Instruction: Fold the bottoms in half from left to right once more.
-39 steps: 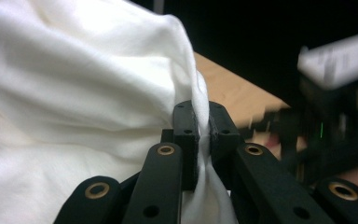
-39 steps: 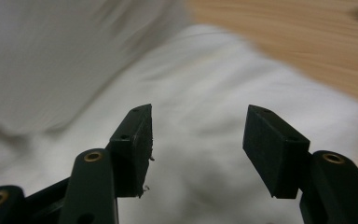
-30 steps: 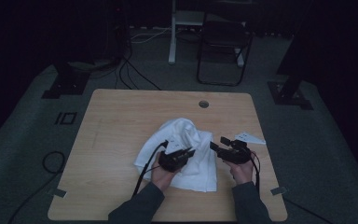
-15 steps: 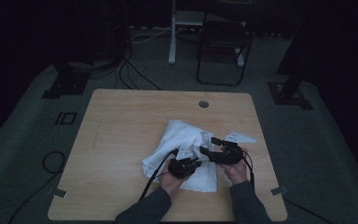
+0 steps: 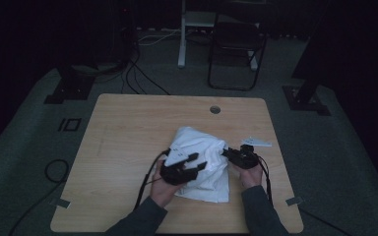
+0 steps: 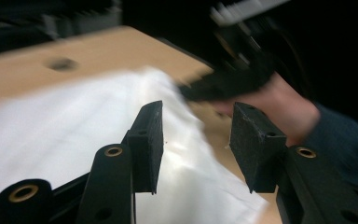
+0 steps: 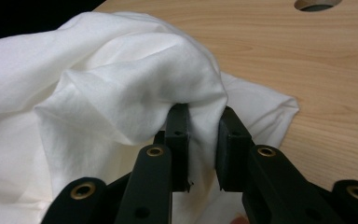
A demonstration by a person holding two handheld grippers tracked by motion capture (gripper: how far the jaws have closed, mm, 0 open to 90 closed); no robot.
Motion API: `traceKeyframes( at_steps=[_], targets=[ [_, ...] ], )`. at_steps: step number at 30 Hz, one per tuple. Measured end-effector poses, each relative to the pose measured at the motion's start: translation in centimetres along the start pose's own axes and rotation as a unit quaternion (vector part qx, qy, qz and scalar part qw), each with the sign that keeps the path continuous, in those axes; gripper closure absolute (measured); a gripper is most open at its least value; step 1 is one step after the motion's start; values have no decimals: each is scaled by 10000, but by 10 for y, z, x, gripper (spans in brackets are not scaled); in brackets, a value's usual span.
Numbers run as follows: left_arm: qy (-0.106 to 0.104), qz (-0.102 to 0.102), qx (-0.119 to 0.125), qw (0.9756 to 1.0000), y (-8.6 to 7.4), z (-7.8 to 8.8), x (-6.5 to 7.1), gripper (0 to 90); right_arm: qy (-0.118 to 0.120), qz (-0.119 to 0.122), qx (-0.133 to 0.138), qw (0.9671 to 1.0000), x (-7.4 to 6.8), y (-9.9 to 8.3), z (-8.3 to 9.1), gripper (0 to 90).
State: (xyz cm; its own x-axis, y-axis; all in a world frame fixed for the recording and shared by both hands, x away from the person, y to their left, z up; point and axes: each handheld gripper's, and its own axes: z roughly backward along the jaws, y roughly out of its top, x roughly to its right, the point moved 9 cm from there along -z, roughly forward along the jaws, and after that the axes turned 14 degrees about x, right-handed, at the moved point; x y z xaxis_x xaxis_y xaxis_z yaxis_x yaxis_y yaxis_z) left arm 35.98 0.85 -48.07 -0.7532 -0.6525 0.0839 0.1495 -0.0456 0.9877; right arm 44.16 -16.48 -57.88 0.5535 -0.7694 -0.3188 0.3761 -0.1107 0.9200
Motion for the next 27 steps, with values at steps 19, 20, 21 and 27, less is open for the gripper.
traceKeyframes(
  at_steps=[19,20,21,27],
  targets=[
    [519,330,-1006,9930,-65,-20,-82,619,-169,-3,-195,9997,20,1,-4,709],
    [535,354,-991,9930,-66,-20,-81,623,-203,-9,-201,9996,22,1,-3,706],
    [571,335,-1015,9926,-70,-19,-79,626,-209,-7,-201,9996,22,2,-3,706],
    [812,200,-1127,9901,-95,-22,-72,649,-313,64,-257,9992,23,4,-1,639]
  ],
)
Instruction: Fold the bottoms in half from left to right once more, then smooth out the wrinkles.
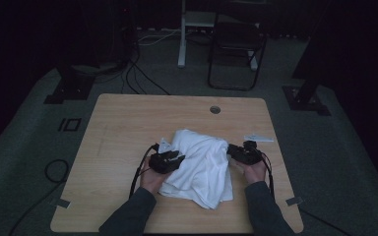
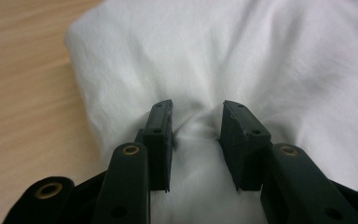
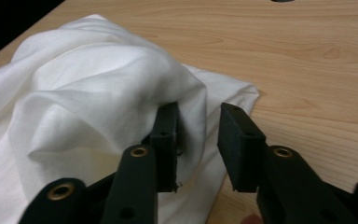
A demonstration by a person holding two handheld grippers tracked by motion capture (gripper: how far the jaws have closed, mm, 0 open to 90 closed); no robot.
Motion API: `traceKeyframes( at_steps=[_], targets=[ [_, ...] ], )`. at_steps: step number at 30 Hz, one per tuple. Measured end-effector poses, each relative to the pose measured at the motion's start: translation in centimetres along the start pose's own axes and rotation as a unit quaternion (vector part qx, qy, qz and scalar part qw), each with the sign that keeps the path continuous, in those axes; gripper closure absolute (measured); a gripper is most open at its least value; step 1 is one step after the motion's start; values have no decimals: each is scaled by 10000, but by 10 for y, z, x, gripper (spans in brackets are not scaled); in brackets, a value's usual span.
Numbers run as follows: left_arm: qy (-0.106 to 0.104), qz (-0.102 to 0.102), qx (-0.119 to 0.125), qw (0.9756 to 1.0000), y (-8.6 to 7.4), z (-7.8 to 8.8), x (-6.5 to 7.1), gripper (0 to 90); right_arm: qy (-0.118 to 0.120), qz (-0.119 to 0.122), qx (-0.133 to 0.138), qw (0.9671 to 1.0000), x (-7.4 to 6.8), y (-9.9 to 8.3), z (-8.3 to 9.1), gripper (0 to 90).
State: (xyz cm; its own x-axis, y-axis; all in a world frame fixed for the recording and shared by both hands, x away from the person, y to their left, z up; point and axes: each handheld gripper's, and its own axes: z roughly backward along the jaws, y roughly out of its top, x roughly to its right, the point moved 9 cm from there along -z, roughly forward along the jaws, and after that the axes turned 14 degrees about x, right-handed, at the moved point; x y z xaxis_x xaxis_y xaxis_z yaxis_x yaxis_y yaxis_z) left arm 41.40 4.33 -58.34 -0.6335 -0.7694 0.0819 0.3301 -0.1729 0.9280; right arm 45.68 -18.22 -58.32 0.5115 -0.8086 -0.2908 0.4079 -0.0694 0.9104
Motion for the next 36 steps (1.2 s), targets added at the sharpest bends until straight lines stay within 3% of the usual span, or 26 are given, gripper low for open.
traceKeyframes(
  at_steps=[5,7,10,14,18,21,22,24,26,29,32,36],
  targets=[
    [63,41,42,10000,-1,1,0,651,-339,304,22,9990,0,10,17,535],
    [108,27,68,9999,-1,1,1,651,-370,418,96,9984,-2,16,27,523],
    [156,50,107,9998,-2,1,2,652,-329,505,298,9977,-10,27,43,519],
    [222,52,143,9996,-3,2,4,652,-91,661,599,9960,-33,39,59,521],
    [284,9,145,9995,-4,3,6,652,213,766,630,9948,-57,42,56,476],
    [298,-10,157,9994,-4,3,7,653,157,943,326,9949,-63,32,37,435],
    [310,2,172,9994,-5,3,7,654,79,1014,220,9946,-62,29,30,468],
    [358,-6,183,9992,-6,4,6,658,-12,1009,19,9949,-57,22,18,711],
    [407,-32,141,9991,-7,4,5,668,-279,959,-147,9949,-43,17,12,863],
    [448,-95,127,9989,-8,4,6,680,-591,678,-57,9959,-17,20,17,876],
    [476,-144,118,9987,-7,3,7,684,-794,508,-41,9955,0,20,26,874],
    [508,-157,99,9985,-7,3,8,685,-999,681,-176,9925,2,12,31,871]
  ],
)
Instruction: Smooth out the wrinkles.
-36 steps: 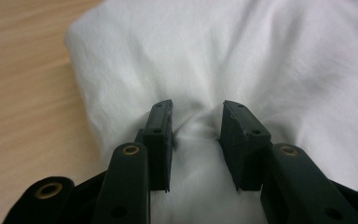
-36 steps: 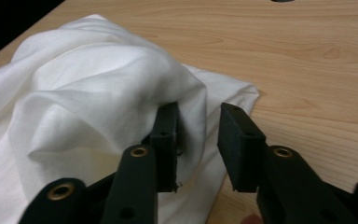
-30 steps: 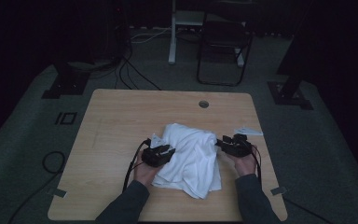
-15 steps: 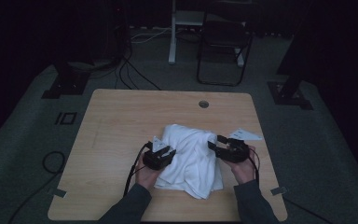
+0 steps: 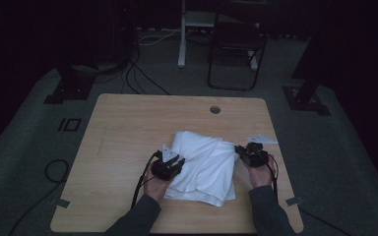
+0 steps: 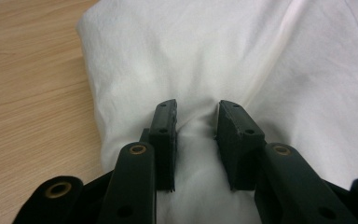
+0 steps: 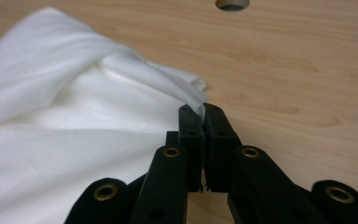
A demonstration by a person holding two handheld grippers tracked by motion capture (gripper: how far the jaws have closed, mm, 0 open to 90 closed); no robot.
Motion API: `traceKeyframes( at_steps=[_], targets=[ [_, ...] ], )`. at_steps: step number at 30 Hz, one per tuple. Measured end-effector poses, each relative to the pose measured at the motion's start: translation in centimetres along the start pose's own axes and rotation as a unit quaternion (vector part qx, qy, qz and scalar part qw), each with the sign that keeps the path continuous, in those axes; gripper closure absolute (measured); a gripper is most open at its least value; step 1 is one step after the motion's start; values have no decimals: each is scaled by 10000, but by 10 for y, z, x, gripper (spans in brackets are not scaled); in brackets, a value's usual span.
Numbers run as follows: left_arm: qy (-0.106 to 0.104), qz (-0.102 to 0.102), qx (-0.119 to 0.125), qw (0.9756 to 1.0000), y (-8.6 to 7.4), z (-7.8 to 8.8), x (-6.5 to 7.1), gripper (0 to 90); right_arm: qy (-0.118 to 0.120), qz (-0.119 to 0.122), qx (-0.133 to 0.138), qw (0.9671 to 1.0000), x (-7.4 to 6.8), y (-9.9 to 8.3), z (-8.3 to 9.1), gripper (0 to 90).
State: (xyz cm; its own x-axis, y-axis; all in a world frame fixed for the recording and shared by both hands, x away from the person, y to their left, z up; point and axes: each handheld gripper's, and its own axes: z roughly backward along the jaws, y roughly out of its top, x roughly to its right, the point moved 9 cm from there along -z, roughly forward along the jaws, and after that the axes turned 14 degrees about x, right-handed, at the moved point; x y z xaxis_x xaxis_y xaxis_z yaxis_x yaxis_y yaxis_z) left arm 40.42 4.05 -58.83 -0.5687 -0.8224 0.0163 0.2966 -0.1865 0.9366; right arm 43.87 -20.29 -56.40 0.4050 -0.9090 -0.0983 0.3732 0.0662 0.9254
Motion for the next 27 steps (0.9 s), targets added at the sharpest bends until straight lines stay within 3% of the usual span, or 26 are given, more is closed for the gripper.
traceKeyframes(
  at_steps=[2,4,7,10,13,15,16,17,18,20,21,22,23,24,25,26,27],
  targets=[
    [42,17,-25,10000,0,1,2,685,-73,17,5,10000,-3,-1,3,860],
    [57,14,-5,10000,-1,3,3,685,-42,-21,-12,10000,-8,-1,6,750],
    [18,107,78,9999,-2,6,3,684,154,-8,51,9999,-20,-2,16,577],
    [43,169,118,9998,-2,7,3,683,434,-154,74,9989,-37,-8,28,485],
    [66,187,156,9997,-1,8,4,681,787,-277,-101,9965,-57,-26,32,479],
    [59,193,145,9997,-1,8,4,681,889,-138,-395,9952,-64,-42,27,634],
    [61,208,150,9997,-2,9,4,681,910,-120,-477,9946,-64,-47,26,784],
    [53,195,154,9997,-2,9,4,681,914,-113,-537,9943,-63,-51,25,874],
    [51,172,148,9997,-2,10,4,682,855,-73,-552,9948,-60,-53,26,892],
    [55,139,142,9998,-3,10,4,682,702,22,-578,9959,-50,-55,30,896],
    [55,135,139,9998,-3,10,4,682,515,50,-610,9968,-40,-57,33,896],
    [55,135,139,9998,-3,10,4,682,515,50,-610,9968,-40,-57,33,896],
    [56,165,159,9997,-3,10,5,682,314,93,-606,9976,-30,-58,37,895],
    [60,124,155,9998,-3,10,5,682,229,-105,-685,9973,-18,-64,42,894],
    [77,107,156,9998,-2,10,6,682,264,-113,-719,9970,-18,-66,43,887],
    [98,128,146,9998,-2,10,6,682,306,-92,-751,9967,-19,-66,44,836],
    [91,189,171,9996,-1,11,6,681,311,-34,-698,9971,-20,-63,44,716]
  ],
)
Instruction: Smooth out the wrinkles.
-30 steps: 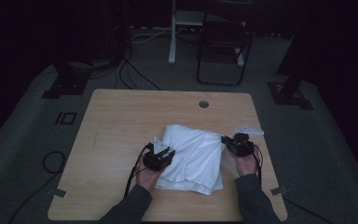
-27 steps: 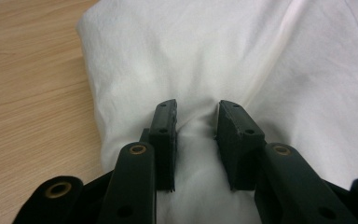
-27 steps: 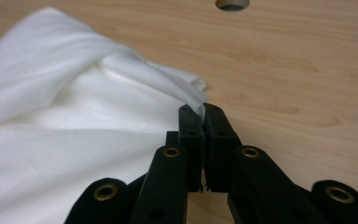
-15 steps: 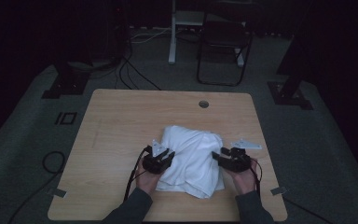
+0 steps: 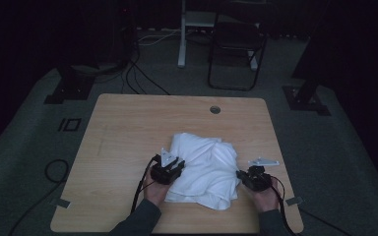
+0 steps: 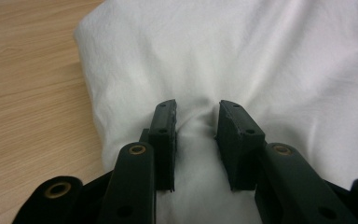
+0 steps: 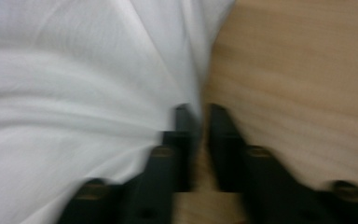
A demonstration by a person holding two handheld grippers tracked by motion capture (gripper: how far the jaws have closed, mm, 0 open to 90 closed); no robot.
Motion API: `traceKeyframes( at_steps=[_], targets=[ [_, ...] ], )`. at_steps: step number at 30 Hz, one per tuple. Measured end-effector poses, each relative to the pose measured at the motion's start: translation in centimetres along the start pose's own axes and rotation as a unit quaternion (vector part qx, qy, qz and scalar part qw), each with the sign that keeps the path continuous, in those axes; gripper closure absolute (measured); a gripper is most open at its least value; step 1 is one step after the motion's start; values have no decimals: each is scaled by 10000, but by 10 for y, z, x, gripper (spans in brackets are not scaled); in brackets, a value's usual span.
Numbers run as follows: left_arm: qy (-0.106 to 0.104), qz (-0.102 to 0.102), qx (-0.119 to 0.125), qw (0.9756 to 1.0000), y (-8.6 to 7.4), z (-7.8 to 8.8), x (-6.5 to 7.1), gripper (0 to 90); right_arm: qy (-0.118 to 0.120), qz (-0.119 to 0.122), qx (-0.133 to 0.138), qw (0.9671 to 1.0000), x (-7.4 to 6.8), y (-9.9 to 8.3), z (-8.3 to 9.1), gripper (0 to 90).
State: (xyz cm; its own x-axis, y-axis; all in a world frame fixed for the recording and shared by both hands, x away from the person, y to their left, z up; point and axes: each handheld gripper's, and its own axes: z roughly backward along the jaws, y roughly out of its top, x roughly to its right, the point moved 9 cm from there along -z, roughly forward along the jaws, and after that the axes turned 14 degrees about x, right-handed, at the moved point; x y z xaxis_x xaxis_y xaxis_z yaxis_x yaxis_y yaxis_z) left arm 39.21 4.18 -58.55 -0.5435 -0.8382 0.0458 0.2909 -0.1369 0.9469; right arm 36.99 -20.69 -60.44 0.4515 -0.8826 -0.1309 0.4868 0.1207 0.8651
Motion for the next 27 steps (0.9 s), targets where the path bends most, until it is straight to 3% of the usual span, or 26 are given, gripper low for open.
traceKeyframes(
  at_steps=[3,8,10,12,14,15,17,21,23,24,26,27],
  targets=[
    [-37,3,-19,10000,-1,1,0,680,83,82,543,9985,-3,23,4,549],
    [2,-76,-61,10000,-1,-1,0,682,-38,252,1219,9922,-2,78,2,522],
    [17,-93,-68,9999,-2,-1,0,684,-45,234,1266,9917,0,95,-10,531],
    [34,-154,-81,9998,-3,-2,0,686,110,188,1218,9923,-1,106,-25,540],
    [63,-228,-84,9997,-4,-2,0,688,302,270,949,9947,-5,106,-41,591],
    [73,-228,-70,9997,-4,-2,0,689,355,351,752,9959,-7,102,-48,689],
    [97,-217,-75,9997,-6,-3,0,694,209,460,458,9977,-5,93,-57,873],
    [168,-313,-75,9993,-8,-4,2,708,140,264,500,9983,9,88,-50,898],
    [159,-286,-58,9994,-9,-5,3,716,-38,178,605,9980,21,88,-41,898],
    [179,-302,-73,9994,-9,-5,3,718,-145,114,669,9976,27,88,-37,900],
    [159,-216,-48,9996,-10,-4,2,720,-690,223,657,9952,46,83,-30,900],
    [152,-212,-42,9997,-10,-4,1,720,-517,-39,629,9967,49,77,-30,899]
  ],
)
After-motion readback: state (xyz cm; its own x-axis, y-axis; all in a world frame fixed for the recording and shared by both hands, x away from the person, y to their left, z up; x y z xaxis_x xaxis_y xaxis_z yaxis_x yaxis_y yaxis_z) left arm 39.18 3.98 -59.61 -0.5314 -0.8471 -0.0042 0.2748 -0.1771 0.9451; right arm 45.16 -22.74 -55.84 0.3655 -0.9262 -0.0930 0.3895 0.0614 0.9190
